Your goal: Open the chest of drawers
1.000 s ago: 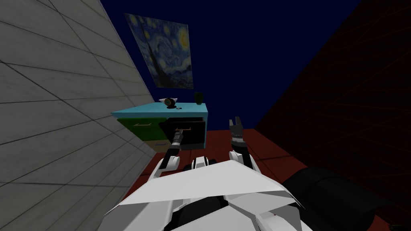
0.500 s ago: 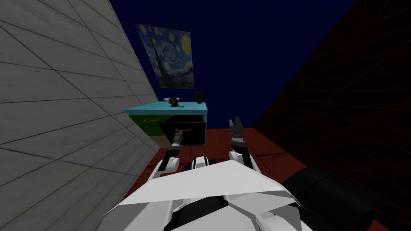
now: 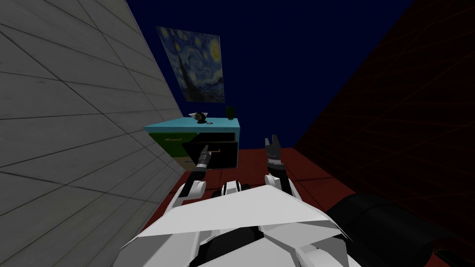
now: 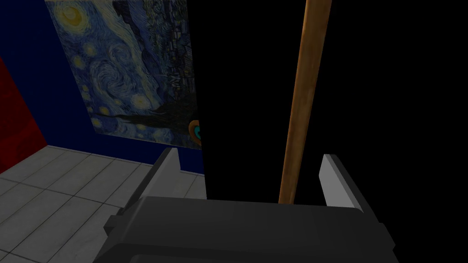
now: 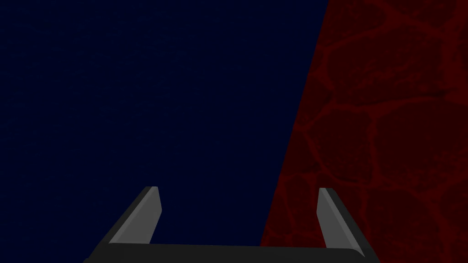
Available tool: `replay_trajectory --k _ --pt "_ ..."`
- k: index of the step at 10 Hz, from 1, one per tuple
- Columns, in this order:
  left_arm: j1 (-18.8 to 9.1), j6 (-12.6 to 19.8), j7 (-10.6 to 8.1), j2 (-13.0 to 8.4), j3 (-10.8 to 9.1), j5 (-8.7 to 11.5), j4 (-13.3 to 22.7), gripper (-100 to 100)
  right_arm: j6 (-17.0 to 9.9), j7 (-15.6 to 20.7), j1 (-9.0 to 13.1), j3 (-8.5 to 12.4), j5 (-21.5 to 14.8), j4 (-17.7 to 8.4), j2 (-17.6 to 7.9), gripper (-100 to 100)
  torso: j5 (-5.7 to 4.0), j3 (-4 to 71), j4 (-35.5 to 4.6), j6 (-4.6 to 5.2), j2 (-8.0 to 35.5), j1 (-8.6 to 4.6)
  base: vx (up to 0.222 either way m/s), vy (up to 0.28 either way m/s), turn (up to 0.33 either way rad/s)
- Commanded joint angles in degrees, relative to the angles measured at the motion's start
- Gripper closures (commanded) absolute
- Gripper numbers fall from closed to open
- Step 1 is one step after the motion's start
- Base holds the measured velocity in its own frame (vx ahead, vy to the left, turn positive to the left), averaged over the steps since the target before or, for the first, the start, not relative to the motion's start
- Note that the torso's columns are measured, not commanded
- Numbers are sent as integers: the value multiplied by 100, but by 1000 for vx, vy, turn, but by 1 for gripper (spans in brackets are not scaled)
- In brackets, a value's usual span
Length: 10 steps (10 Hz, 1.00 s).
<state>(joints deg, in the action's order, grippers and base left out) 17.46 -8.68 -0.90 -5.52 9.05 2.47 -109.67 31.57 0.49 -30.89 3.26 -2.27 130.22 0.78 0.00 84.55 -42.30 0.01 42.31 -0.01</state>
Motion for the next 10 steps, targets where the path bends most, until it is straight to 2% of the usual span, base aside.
replay_trajectory --k 1,3,4,5,10 --pt "37 322 -22 -46 -9 26 -358 -100 0 0 0 0 0 0 0 0 0 -3 -1 0 4 1 6 -3 8" --pt "75 556 -31 -69 -9 39 -632 -100 0 0 0 0 0 0 0 0 1 -1 1 -1 1 1 0 0 0" --pt "79 495 -33 -71 -8 39 -542 -100 0 0 0 0 0 0 0 0 -5 -2 -11 -3 7 -1 0 0 0" --pt "80 524 -35 -72 -8 40 -553 0 0 0 0 0 0 0 0 0 -3 -5 -7 -2 9 -2 0 0 0" --pt "87 531 -35 -73 -8 40 -541 0 0 0 0 0 0 0 0 0 0 1 0 -1 -1 0 0 0 0"
